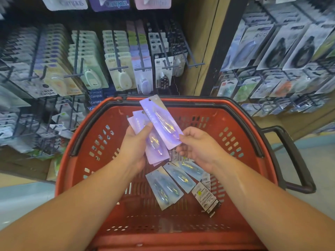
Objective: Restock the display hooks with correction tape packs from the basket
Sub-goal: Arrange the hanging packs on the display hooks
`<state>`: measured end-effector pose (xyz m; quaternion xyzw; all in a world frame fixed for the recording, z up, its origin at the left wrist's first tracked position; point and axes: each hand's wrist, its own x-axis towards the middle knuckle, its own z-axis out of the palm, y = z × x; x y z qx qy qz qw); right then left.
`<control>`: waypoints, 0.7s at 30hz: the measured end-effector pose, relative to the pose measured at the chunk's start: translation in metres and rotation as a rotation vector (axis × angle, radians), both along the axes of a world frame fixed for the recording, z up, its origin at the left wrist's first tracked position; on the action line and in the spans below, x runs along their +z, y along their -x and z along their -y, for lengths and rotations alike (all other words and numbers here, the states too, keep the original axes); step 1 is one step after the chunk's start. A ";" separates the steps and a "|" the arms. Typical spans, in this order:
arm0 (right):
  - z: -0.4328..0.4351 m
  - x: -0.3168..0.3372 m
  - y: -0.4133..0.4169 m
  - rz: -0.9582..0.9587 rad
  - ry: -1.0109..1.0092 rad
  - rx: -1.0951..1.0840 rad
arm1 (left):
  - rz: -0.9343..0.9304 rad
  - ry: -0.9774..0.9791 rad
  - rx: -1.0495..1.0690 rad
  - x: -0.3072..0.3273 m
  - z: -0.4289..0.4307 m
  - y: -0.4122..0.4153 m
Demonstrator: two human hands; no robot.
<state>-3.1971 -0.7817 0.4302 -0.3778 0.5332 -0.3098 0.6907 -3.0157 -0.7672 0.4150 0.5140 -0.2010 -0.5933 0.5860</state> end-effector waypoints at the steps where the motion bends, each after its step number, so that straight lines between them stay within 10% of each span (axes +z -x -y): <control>1: -0.002 -0.001 -0.001 -0.013 -0.006 0.033 | 0.002 0.015 -0.001 -0.001 0.000 0.000; 14: 0.006 -0.013 -0.002 -0.133 -0.047 0.286 | 0.137 -0.106 -0.129 -0.014 0.007 -0.003; 21: 0.026 -0.092 0.058 -0.798 -0.337 0.489 | 0.568 -0.298 -0.530 -0.085 0.028 -0.012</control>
